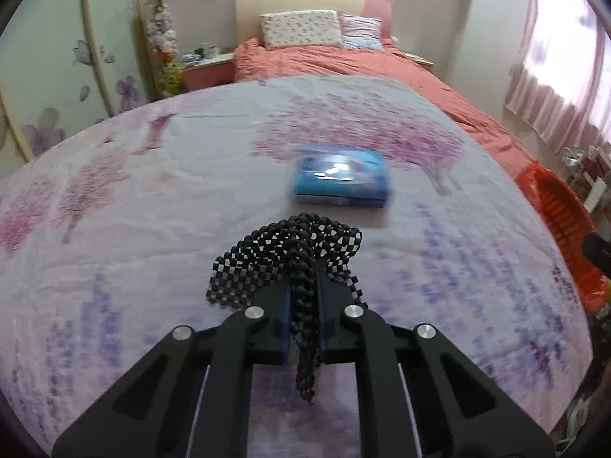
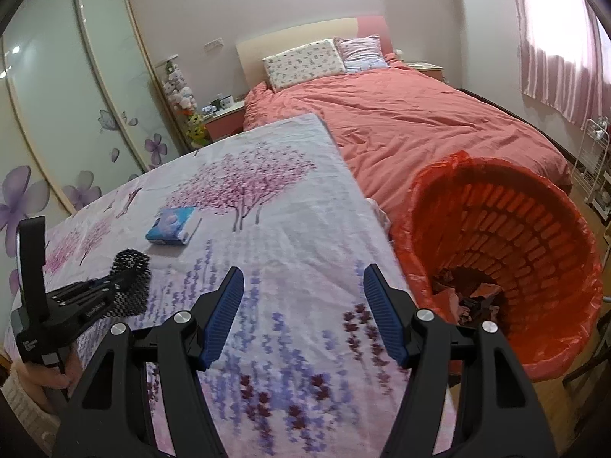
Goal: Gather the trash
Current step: 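Grasp the black mesh pad with the left gripper and lift it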
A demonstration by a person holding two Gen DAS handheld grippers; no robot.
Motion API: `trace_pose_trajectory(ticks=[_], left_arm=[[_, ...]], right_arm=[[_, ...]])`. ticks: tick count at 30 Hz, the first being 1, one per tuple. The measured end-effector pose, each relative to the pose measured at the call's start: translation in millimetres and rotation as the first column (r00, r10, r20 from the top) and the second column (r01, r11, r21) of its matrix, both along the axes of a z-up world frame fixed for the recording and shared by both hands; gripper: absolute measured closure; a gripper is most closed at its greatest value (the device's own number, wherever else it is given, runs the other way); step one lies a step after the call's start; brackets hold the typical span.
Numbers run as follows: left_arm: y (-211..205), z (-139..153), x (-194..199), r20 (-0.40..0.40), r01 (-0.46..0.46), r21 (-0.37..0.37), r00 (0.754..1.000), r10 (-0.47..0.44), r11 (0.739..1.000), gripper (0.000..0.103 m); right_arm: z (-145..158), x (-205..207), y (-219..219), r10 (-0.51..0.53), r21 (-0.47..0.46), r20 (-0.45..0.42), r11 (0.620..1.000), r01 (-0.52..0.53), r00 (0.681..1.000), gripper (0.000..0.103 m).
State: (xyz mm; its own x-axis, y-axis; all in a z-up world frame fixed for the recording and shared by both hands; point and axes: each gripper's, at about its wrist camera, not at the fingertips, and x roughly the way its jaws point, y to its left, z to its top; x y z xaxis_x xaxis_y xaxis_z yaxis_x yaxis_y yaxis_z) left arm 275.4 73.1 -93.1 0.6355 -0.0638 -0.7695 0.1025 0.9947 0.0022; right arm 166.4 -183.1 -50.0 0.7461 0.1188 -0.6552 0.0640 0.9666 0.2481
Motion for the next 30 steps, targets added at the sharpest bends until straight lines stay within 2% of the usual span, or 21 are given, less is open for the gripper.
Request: trace_pose_trajectory(ticks=[5, 8, 9, 11, 14, 20, 25, 30], left_arm=[[56, 0, 0, 0.001, -0.133, 0.037, 0.991, 0.133, 0.99, 0.091], [85, -5, 2, -0.015, -0.202, 0.007, 0.979, 0.202, 0.979, 0.086], [92, -5, 0, -0.013, -0.201, -0.032, 0.98, 0.201, 0.979, 0.086], [96, -4, 0, -0.015, -0.204, -0.058, 0.979, 0.204, 0.977, 0.086], [92, -5, -1, -0.016, -0.2, -0.044, 0.98, 0.2, 0.979, 0.085], [98, -7, 1, -0.021, -0.2, -0.067, 0.98, 0.199, 0.978, 0.085], [103, -7, 2, -0.024, -0.201, -0.085, 0.98, 0.2, 0.976, 0.085], [102, -7, 2, -0.023, -0.202, -0.075, 0.979, 0.2, 0.977, 0.085]], right_arm=[[-3, 11, 27, 0.05, -0.016, -0.013, 0.999, -0.05, 0.999, 0.038], [-6, 20, 45, 0.076, -0.028, -0.021, 0.997, -0.076, 0.997, 0.038], [-7, 24, 50, 0.082, -0.029, -0.025, 0.996, -0.083, 0.996, 0.038], [-9, 35, 61, 0.089, -0.028, -0.036, 0.996, -0.09, 0.995, 0.038], [-14, 58, 73, 0.089, -0.008, -0.06, 0.996, -0.089, 0.994, 0.038], [-16, 114, 94, 0.133, 0.105, -0.104, 0.987, -0.122, 0.986, 0.038], [-13, 152, 109, 0.139, 0.125, -0.118, 0.984, -0.125, 0.983, 0.038], [-23, 177, 123, 0.167, 0.131, -0.166, 0.981, -0.146, 0.972, 0.038]])
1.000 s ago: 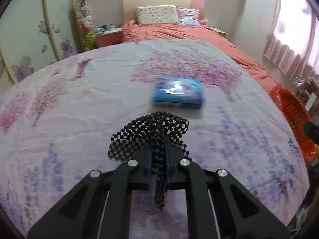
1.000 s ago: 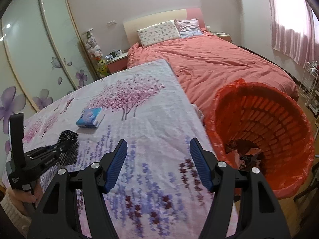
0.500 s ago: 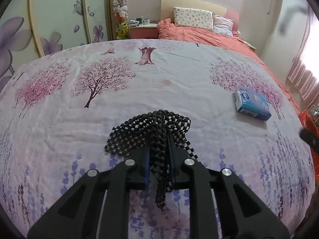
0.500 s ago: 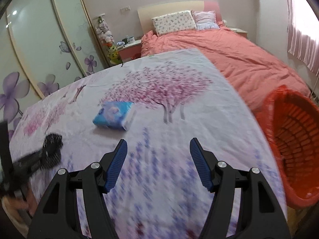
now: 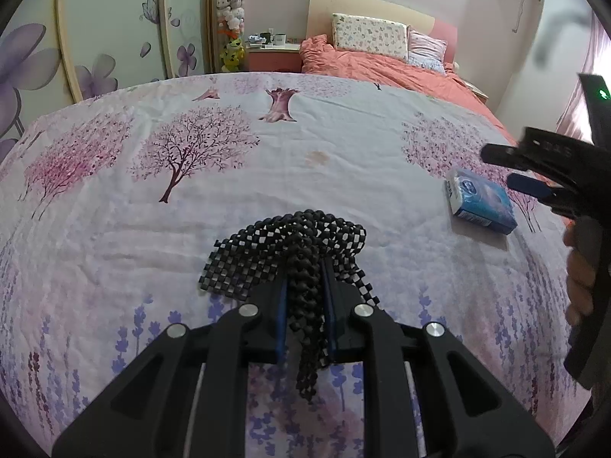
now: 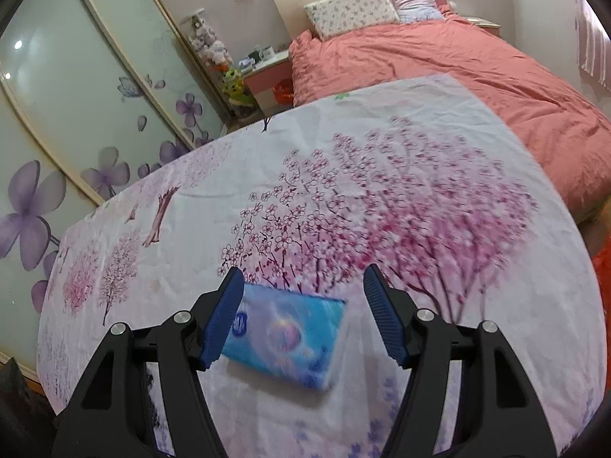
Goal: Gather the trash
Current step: 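Grasp the black mesh pad with the left gripper and lift it, then lower the right gripper onto the blue tissue pack and close on it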
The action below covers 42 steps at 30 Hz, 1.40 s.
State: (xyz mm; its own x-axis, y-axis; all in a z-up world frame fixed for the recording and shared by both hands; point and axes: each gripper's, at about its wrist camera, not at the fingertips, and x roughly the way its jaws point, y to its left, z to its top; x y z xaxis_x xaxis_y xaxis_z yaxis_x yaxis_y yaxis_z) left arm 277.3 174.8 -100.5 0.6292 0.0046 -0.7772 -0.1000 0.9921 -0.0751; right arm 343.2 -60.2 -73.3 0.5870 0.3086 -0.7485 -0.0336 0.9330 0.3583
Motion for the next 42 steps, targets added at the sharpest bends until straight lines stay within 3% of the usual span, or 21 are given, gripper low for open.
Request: trace_pose_trajectory(ticks=[6, 11, 14, 17, 20, 23, 30, 35, 42], left_arm=[[-1, 0, 0, -0.001, 0.0, 0.004, 1.0, 0.0, 1.0, 0.085], [-2, 0, 0, -0.001, 0.0, 0.009, 1.0, 0.0, 1.0, 0.085], [-5, 0, 0, -0.004, 0.0, 0.029, 1.0, 0.0, 1.0, 0.084], [-5, -1, 1, -0.005, 0.0, 0.038, 1.0, 0.0, 0.999, 0.084], [-6, -1, 0, -0.005, 0.0, 0.034, 1.0, 0.0, 0.999, 0.084], [-6, -1, 1, -0.005, 0.0, 0.037, 1.0, 0.0, 0.999, 0.084], [-6, -1, 0, -0.004, 0.0, 0.032, 1.0, 0.001, 0.999, 0.084], [-6, -1, 0, -0.004, -0.001, 0.032, 1.0, 0.001, 0.999, 0.084], [-5, -1, 0, -0.004, -0.001, 0.027, 1.0, 0.001, 1.0, 0.084]], right_arm=[[-11, 0, 7, 0.051, -0.035, -0.065, 0.998, -0.053, 0.997, 0.038], [-10, -27, -4, 0.115, 0.096, -0.092, 0.99, -0.107, 0.989, 0.038], [-5, -33, -11, 0.057, 0.058, -0.061, 0.997, -0.053, 0.997, 0.038], [-3, -24, -21, -0.029, 0.114, -0.057, 0.993, 0.036, 0.998, 0.038], [-4, -9, -19, -0.044, 0.163, -0.064, 0.985, 0.054, 0.997, 0.038], [-3, 2, -9, -0.033, 0.125, -0.053, 0.991, 0.039, 0.998, 0.036], [-12, -4, -8, 0.062, 0.104, -0.105, 0.993, -0.051, 0.993, 0.036], [-14, -33, -7, 0.194, 0.189, -0.14, 0.968, -0.167, 0.971, 0.036], [-4, -59, 28, 0.212, -0.065, -0.03, 0.975, -0.214, 0.977, 0.03]])
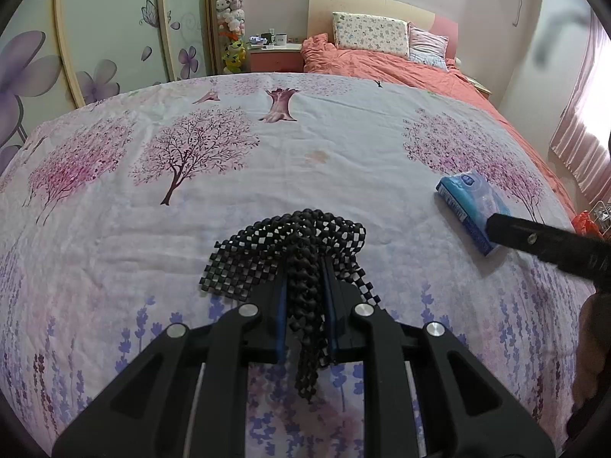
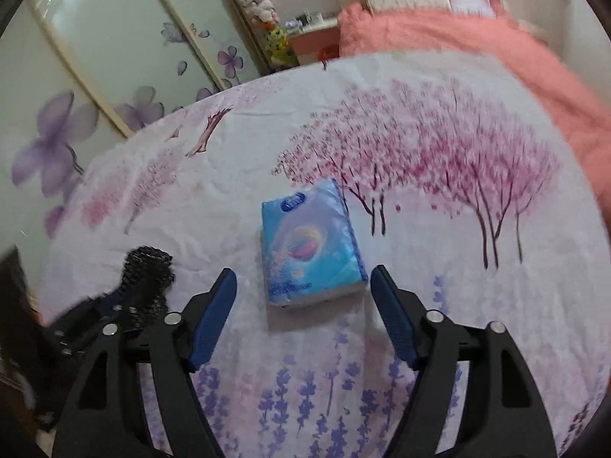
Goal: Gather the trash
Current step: 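Lower the right gripper onto the blue tissue pack and close on it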
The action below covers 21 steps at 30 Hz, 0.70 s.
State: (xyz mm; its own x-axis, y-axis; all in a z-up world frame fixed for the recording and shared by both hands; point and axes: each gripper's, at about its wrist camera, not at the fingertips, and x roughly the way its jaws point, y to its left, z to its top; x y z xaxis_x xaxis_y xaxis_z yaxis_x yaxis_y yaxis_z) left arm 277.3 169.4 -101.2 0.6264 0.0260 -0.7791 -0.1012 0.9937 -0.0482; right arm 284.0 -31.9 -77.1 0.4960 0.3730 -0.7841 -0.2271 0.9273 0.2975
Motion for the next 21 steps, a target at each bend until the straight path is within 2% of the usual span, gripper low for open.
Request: trace_pose_trajectory(ticks=[4, 7, 13, 16, 21], left_arm=[[0, 0, 0, 0.0, 0.0, 0.0, 1.0, 0.0, 1.0, 0.084], [0, 0, 0, 0.001, 0.0, -0.003, 1.0, 0.0, 1.0, 0.084], [0, 0, 0, 0.0, 0.0, -0.003, 1.0, 0.0, 1.0, 0.084], [0, 0, 0, 0.001, 0.0, -0.003, 1.0, 0.0, 1.0, 0.084], [0, 0, -1, 0.001, 0.0, -0.004, 1.0, 0.0, 1.0, 0.084]], right_arm=[[0, 1, 23, 0.01, -0.144, 0.069, 0.99, 0.0, 0.998, 0.03], [-4, 8, 31, 0.001, -0.194, 0.091, 0.981, 0.016, 0.996, 0.03], [-14, 11, 31, -0.013, -0.241, 0.108, 0.97, 0.039, 0.994, 0.041], [-13, 8, 26, -0.02, -0.234, 0.121, 0.971, 0.048, 0.992, 0.049], [-14, 3, 12, -0.061, -0.238, 0.128, 0.967, 0.09, 0.99, 0.05]])
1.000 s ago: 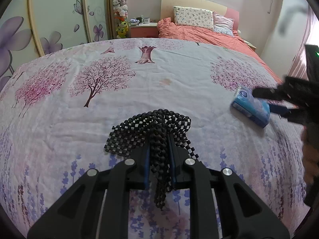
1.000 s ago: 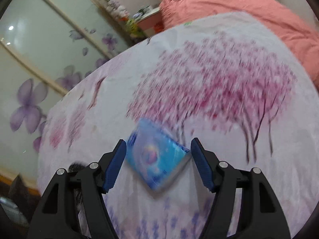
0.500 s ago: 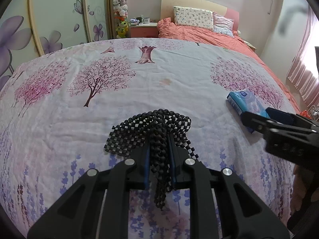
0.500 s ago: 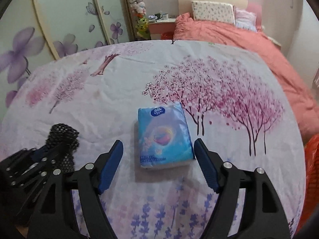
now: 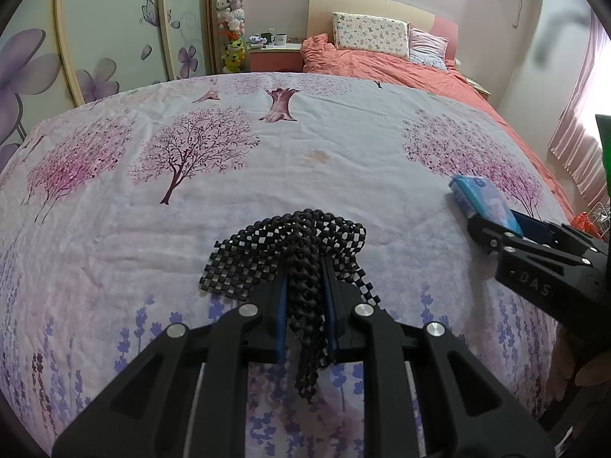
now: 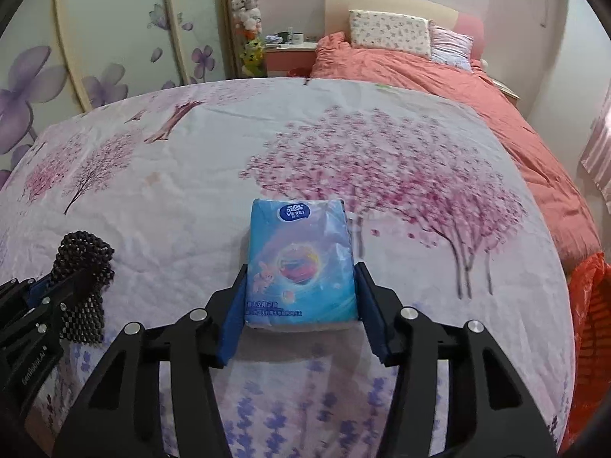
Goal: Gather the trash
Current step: 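Lower the right gripper onto the blue tissue pack and close on it, then carry the mesh pad and tissue pack over the basket and open both grippers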
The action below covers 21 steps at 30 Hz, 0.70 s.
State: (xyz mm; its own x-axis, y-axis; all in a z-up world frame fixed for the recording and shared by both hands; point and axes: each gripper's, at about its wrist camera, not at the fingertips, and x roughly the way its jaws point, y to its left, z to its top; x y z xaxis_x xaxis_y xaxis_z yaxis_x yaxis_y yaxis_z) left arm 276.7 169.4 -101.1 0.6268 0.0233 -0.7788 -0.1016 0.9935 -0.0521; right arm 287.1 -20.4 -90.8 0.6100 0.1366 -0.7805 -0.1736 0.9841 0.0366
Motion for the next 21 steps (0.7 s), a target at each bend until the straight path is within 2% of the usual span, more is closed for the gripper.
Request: trace_pose_trajectory(ticks=[7, 12, 15, 17, 21], left_arm=[[-1, 0, 0, -0.001, 0.0, 0.008, 1.0, 0.0, 1.0, 0.084], [-6, 0, 2, -0.002, 0.009, 0.03, 1.0, -0.009, 0.999, 0.083], [-7, 1, 3, 0.003, 0.02, 0.032, 1.0, -0.02, 0.999, 0.089], [-6, 4, 2, 0.031, 0.041, -0.001, 0.999, -0.041, 0.999, 0.092], [-12, 13, -3, 0.084, 0.08, -0.016, 0.993, -0.079, 0.997, 0.093]], right_arm=[[0, -14, -36, -0.103, 0.001, -0.004, 0.995, 0.103, 0.995, 0.05], [-1, -15, -39, -0.11, 0.008, -0.006, 0.994, 0.11, 0.994, 0.049], [1, -18, -42, -0.101, 0.025, 0.0, 0.995, 0.101, 0.995, 0.051], [3, -23, -45, -0.101, 0.037, 0.007, 0.994, 0.1, 0.995, 0.051], [12, -37, -55, -0.093, 0.051, 0.04, 0.995, 0.09, 0.995, 0.052]])
